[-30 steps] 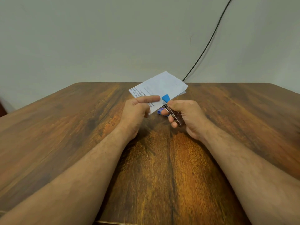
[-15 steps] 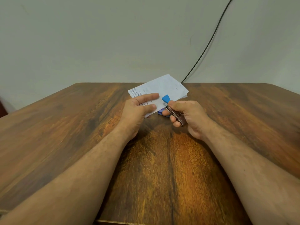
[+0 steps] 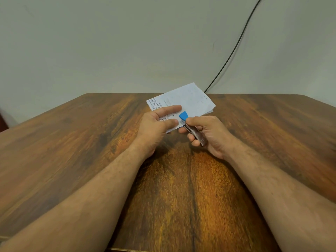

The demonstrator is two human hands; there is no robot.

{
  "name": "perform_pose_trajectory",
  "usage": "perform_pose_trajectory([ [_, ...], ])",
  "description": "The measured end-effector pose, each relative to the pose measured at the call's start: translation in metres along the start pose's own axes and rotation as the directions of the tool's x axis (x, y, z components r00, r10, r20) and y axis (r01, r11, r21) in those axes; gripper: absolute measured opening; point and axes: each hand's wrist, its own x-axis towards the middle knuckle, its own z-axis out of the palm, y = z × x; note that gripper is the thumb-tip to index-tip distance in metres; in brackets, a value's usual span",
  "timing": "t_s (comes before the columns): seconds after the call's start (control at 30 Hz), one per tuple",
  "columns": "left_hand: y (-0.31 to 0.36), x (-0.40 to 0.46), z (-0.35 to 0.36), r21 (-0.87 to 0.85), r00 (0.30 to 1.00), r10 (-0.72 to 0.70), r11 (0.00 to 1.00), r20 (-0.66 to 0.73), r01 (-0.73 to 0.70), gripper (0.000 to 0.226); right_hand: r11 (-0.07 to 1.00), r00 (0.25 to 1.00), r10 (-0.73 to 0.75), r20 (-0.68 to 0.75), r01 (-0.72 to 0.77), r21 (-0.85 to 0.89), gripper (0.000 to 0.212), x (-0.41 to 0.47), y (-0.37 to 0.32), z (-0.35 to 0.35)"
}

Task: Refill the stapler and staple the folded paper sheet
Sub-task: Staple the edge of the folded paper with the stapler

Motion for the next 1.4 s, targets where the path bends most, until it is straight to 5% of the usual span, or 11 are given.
perform_pose_trajectory([
  [0.7, -0.0014, -0.0013, 0.0014, -0.037, 0.999, 0.043, 0.998, 0.030, -0.042, 0.037, 1.000, 0.995, -0.027, -0.096, 0.027, -0.007, 0.036, -0.0003, 0.0015, 0.0038],
  [0.9, -0.0042, -0.0020, -0.0036, -0.085, 0.994, -0.001, 0.996, 0.109, 0.010, 0.058, 0.999, 0.999, 0.028, 0.015, -0.028, 0.016, 0.036, -0.0028, 0.0013, 0.0069],
  [1.4, -0.0017, -0.0033, -0.0014, -0.029, 0.995, 0.007, 1.000, 0.098, -0.005, 0.067, 0.999, 0.992, 0.019, -0.126, -0.015, 0.029, 0.035, 0.0036, 0.0008, 0.0040],
])
